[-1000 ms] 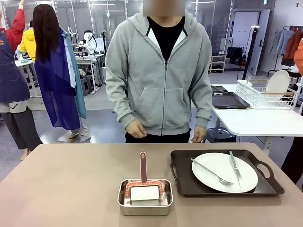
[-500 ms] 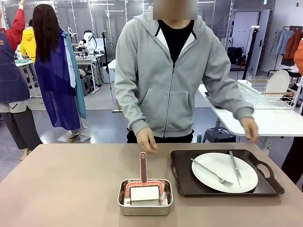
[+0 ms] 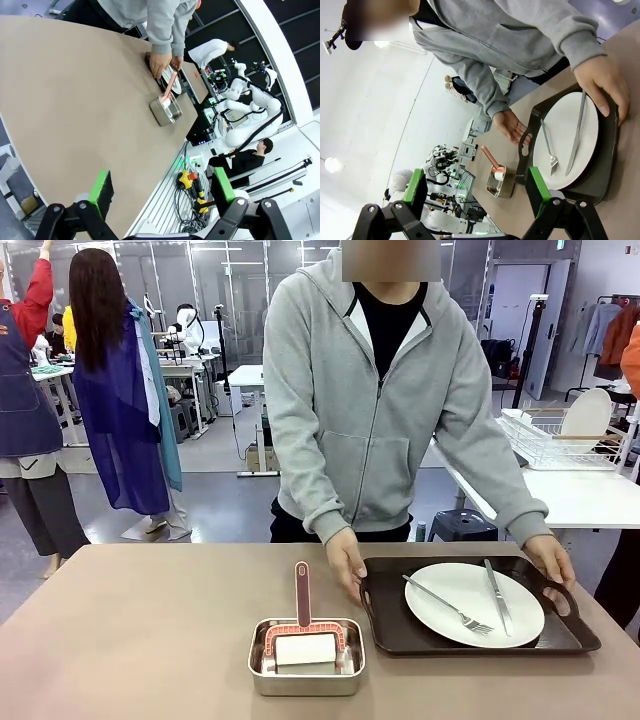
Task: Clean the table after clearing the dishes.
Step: When the right (or left) Handle tray is removed, use the right hand (or left hand) to clean the right (or left) side of the table with the Lint Roller.
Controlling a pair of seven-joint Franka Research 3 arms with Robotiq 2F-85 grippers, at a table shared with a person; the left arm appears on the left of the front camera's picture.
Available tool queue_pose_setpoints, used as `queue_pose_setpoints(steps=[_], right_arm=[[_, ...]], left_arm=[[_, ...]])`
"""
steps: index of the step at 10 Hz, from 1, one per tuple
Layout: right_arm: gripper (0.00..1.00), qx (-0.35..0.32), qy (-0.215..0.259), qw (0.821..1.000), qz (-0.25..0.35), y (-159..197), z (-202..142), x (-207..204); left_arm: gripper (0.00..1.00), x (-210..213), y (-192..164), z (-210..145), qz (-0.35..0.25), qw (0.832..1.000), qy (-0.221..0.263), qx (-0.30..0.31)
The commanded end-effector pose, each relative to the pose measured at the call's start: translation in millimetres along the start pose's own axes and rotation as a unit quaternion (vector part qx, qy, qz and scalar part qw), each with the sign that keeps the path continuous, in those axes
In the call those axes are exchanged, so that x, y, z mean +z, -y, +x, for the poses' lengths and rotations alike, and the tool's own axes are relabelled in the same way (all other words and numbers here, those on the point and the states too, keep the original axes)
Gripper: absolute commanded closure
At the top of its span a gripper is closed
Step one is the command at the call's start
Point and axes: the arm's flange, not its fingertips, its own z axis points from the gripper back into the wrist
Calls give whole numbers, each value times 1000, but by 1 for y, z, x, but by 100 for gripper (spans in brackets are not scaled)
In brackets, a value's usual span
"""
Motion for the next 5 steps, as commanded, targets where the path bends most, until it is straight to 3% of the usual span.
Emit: queue_pose_setpoints(steps=[1,5], right_arm=[[0,2,2,1000,3,-4,-3,-1],[0,2,2,1000,3,-4,-3,-1]], left_arm=[[0,-2,8,-5,0,1000,3,0],[0,-2,8,-5,0,1000,3,0]])
